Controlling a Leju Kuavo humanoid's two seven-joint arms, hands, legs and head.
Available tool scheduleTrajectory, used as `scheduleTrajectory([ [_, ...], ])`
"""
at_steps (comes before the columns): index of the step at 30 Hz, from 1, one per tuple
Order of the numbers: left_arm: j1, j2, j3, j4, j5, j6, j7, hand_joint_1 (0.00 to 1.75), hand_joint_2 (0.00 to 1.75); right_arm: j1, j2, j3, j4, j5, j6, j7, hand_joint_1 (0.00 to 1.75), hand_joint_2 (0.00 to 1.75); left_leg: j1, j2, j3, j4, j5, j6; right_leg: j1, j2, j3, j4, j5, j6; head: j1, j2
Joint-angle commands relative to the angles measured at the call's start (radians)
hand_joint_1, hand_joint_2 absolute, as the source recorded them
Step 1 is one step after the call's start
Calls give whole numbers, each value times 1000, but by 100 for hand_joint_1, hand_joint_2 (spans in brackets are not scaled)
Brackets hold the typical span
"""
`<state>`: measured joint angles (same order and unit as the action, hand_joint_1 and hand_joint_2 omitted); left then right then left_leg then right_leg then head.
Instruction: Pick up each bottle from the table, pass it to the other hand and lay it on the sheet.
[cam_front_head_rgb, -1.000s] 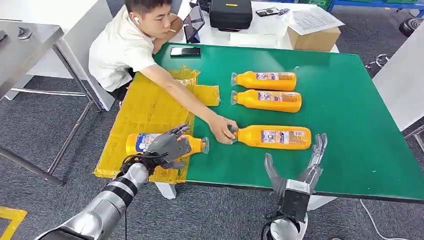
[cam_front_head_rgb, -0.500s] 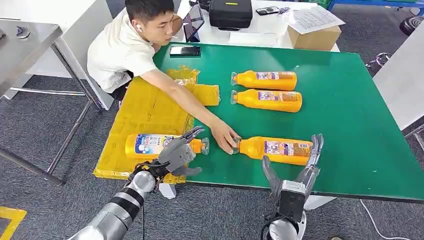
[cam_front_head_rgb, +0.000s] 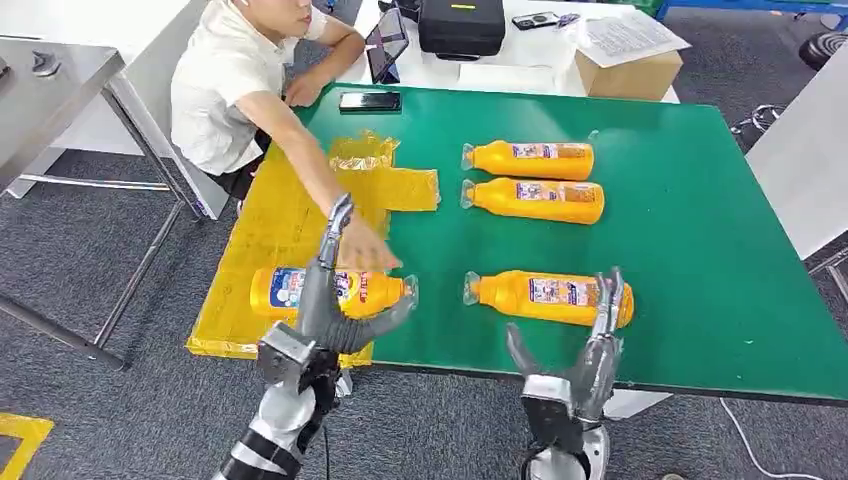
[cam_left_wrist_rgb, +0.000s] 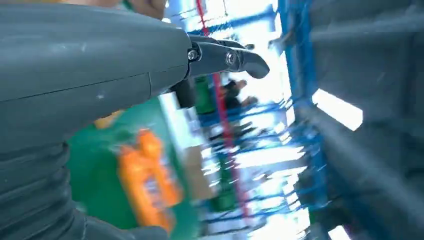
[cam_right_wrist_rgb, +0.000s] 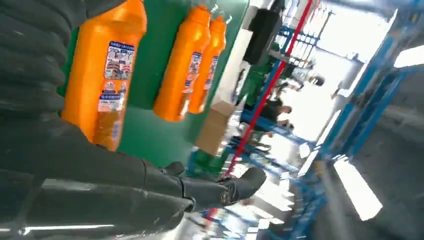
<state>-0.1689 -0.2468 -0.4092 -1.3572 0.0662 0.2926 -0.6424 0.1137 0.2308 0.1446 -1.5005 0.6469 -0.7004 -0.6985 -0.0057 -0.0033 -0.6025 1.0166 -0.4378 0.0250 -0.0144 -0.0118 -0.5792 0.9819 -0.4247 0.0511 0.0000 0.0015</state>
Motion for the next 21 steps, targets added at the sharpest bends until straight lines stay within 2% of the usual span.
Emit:
scheduleTrajectory([
  [1, 54, 56, -93, -112, 46, 15, -12, 0, 175, -49, -81, -84, 191, 243, 2, 0, 0, 175, 1, 1, 5, -3, 0, -2, 1, 1, 5, -3, 1, -2, 0, 0],
  [3, 54, 56, -93, -112, 46, 15, -12, 0, 175, -49, -81, -84, 191, 243, 2, 0, 0, 175, 1, 0, 3, -1, 0, -1, 1, 1, 3, -1, 0, -1, 0, 0],
  [4, 48, 47, -88, -106, 48, 36, -7, 0, 175, -59, -84, -100, 219, 369, 2, 24, 0, 175, 1, 0, 4, -2, 0, -1, 1, 1, 4, -2, 0, -2, 0, 0],
  [6, 53, 36, -93, -73, 22, 113, 71, 0, 175, -80, -131, -134, 226, 546, 2, 139, 0, 175, 0, 1, 3, -1, 0, -1, 0, 1, 3, -1, 0, -1, 0, 0],
  [7, 61, 23, -75, -18, 58, 158, 159, 0, 175, -84, -204, -115, 246, 606, 2, 233, 0, 175, 1, 1, 4, -2, 0, -1, 1, 2, 4, -2, 0, -2, 0, 0],
  [8, 59, 19, -70, 26, 64, 189, 194, 0, 175, -78, -235, -113, 248, 616, 2, 273, 0, 175, 0, -1, 4, -2, 0, -1, 0, 0, 5, -3, 0, -1, 0, 0],
  [9, 45, 11, -61, 124, 84, 210, 162, 0, 175, -86, -307, -86, 286, 626, 2, 327, 0, 175, 1, 0, 6, -4, 0, -1, 1, 0, 7, -5, 0, -1, 0, 0],
  [10, 38, 10, -61, 163, 92, 208, 129, 0, 175, -110, -336, -73, 329, 640, 2, 356, 0, 175, 0, -2, 7, -4, 1, 0, 0, -2, 8, -5, 1, -1, 0, 0],
  [13, 42, 15, -81, 172, 73, 210, 91, 0, 175, -198, -425, 27, 460, 623, 31, 466, 0, 175, 0, -2, 5, -2, 1, 0, 0, -2, 6, -4, 1, 0, 0, 0],
  [16, 44, 19, -89, 140, 37, 229, 98, 0, 175, -275, -469, 67, 552, 621, 127, 539, 0, 175, -1, 3, 4, -2, 0, 0, -1, 4, 5, -4, 2, 0, 0, 0],
  [21, 28, 15, -114, 140, 16, 216, 104, 0, 175, -391, -488, 86, 697, 622, 173, 584, 0, 175, -2, 2, 3, -1, 0, -1, -2, 2, 3, -2, 3, 1, 0, 0],
])
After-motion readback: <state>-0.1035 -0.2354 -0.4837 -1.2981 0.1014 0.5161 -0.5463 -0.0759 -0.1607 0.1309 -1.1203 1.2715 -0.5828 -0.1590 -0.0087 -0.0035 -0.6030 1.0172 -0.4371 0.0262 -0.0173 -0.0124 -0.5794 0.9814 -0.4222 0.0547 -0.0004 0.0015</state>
